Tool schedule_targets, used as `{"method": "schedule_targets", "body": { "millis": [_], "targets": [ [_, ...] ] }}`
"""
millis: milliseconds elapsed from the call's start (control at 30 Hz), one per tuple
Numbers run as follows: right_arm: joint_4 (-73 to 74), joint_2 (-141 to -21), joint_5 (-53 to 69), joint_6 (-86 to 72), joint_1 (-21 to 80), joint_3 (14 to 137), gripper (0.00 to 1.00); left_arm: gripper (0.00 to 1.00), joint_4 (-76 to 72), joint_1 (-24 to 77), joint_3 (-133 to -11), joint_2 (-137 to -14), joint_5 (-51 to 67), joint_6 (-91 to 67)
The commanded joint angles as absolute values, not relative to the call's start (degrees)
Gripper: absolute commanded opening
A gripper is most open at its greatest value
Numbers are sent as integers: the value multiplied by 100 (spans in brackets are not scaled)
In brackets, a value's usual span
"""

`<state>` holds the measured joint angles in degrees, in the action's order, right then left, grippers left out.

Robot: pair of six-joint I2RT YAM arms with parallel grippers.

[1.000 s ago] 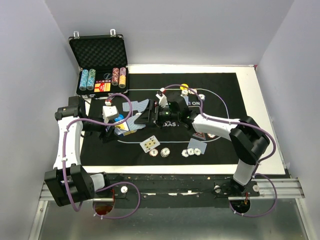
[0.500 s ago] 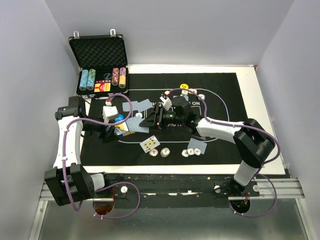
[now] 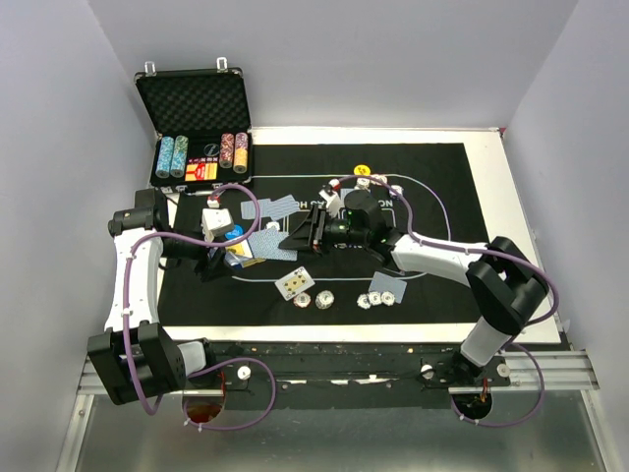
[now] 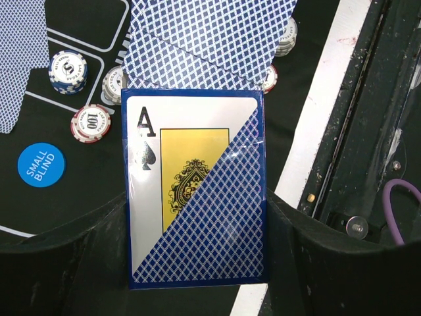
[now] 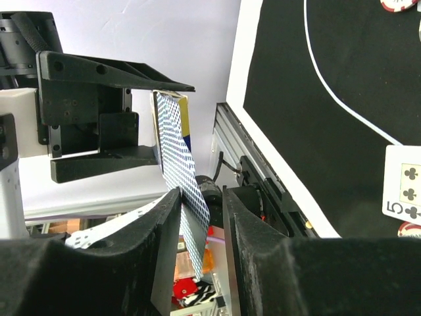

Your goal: Distribute texas hold em gaming equipment

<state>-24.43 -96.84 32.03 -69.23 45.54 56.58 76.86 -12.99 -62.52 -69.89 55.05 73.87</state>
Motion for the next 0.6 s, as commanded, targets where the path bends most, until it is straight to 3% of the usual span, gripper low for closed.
{"method": "schedule_targets", "body": {
  "millis": [0,233,567],
  "targets": [
    [-2558,-9396,3436,-7075,4465,5476,38,12,9290,-1292,-6416,-7014,5827,7427],
    [-2549,-9273,3621,-7286,4324,5405,25,12,9290,-1292,-6407,-7014,5818,7444],
    [-2417,-9229,3858,-7400,4237,5449,19,12,9290,-1292,-6399,-6979,5827,7453]
  ]
}}
